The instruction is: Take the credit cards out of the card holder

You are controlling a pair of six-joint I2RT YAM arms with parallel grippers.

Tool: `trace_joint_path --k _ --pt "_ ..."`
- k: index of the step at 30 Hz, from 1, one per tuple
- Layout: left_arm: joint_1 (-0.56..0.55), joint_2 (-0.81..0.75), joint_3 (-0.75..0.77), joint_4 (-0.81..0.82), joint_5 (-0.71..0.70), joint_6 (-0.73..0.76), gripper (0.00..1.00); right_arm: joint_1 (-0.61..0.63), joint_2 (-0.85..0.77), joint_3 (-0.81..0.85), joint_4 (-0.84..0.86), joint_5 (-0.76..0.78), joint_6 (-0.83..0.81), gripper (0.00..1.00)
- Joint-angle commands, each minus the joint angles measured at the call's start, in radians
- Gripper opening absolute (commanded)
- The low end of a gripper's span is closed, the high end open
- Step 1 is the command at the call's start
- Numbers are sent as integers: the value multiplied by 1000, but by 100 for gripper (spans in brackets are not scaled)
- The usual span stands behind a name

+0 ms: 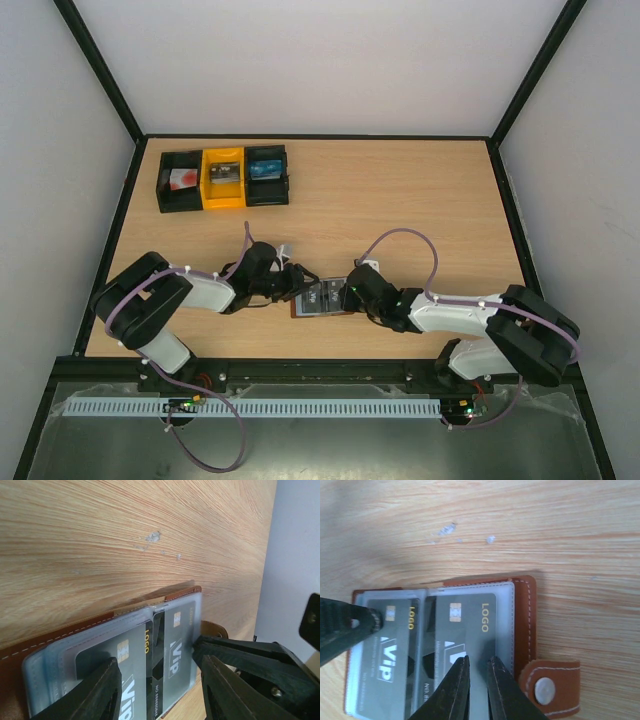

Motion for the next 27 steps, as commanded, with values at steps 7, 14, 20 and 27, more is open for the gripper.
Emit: trace_joint_path --k 7,14,20,27 --pt "-50 -16 36 -1 -11 16 46 6 71 -42 2 50 -15 11" --pt "-59 61 25 92 -15 -3 46 6 64 -65 17 46 -4 11" --pt "-80 95 12 116 -76 -17 40 6 20 -92 28 52 10 11" --pt "-116 148 24 180 -83 -47 34 5 30 -107 59 35 18 10"
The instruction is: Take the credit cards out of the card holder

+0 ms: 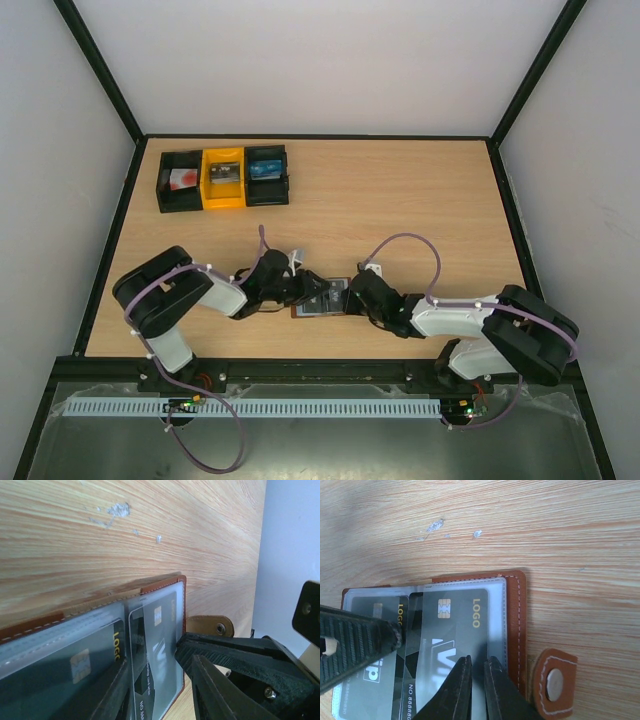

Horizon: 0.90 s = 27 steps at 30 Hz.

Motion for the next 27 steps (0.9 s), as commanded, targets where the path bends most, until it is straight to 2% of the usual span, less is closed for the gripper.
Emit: trace_joint_path --k 1,5,17,27 --pt "-20 49 7 44 -21 -20 34 6 19 -31 -45 15 12 9" --pt "-23 50 5 46 -30 -32 33 6 44 -32 -37 9 15 7" --pt "-27 -3 18 -102 -107 12 35 6 63 -38 -22 -2 20 2" --pt "-26 -77 50 -251 -149 68 37 6 67 -38 -26 4 23 2"
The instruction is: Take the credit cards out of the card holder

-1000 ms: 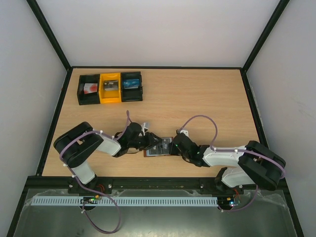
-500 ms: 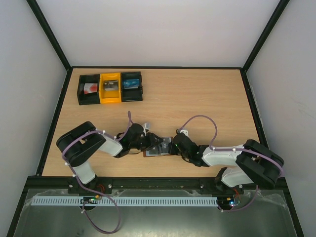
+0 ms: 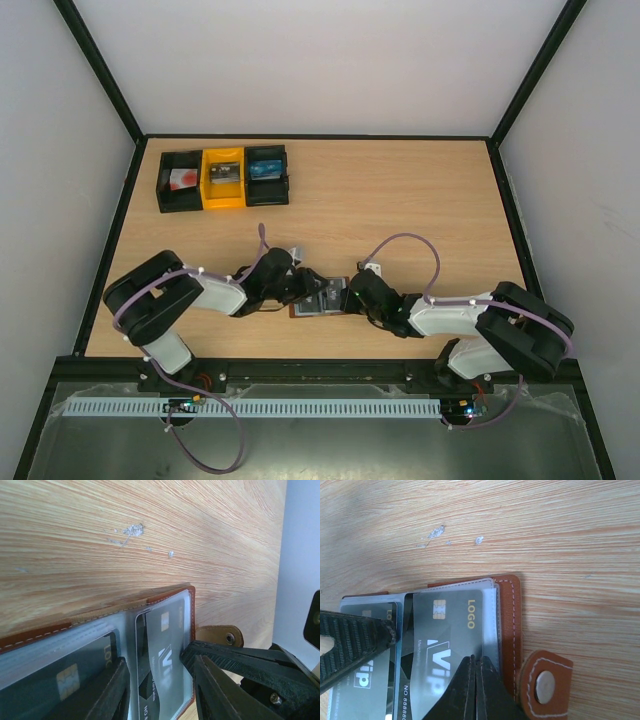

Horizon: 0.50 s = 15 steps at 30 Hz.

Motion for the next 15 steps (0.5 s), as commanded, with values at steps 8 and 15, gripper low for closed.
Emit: trace_joint_path --k 8,15 --pt "-9 9 -3 -67 -20 29 38 5 38 -53 -26 -25 8 2" --pt "-15 56 4 -27 8 17 37 5 67 -56 -4 -45 15 2"
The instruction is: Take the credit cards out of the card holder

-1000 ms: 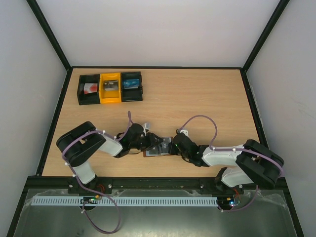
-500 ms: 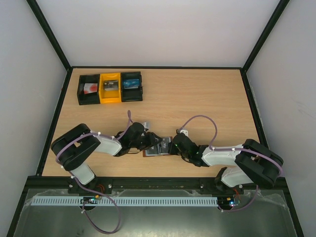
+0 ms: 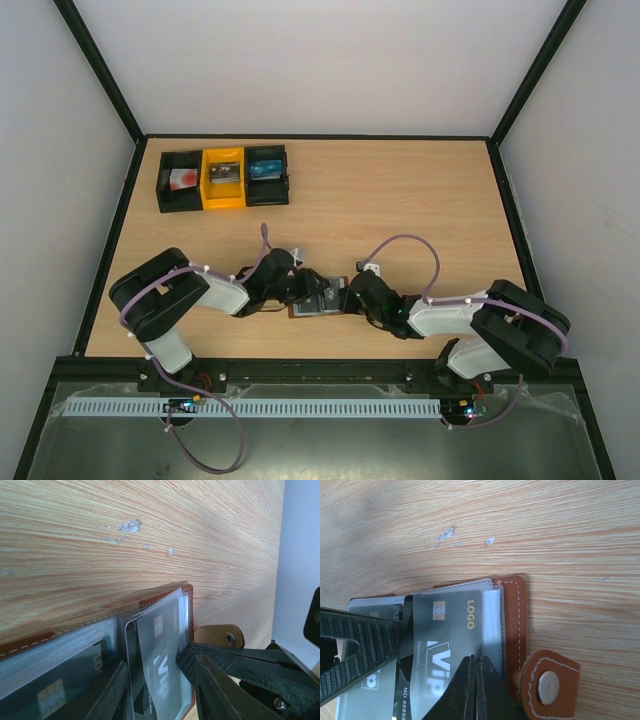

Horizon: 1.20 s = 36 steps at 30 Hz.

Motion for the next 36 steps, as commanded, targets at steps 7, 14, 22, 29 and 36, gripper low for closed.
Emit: trace_joint_path --k 7,14,22,29,36 --pt "-6 10 -1 -48 0 9 27 5 46 -31 -93 -17 13 2" --pt "-6 0 -7 -43 7 7 5 5 58 -36 -86 -11 14 2" --pt "-4 -30 -25 -56 -4 15 3 3 67 -37 -89 1 18 2" --pt "13 -60 -64 -56 -4 25 3 2 84 -37 -85 5 21 2" --pt "41 -110 -98 -60 3 32 3 -2 104 -31 -83 5 23 2"
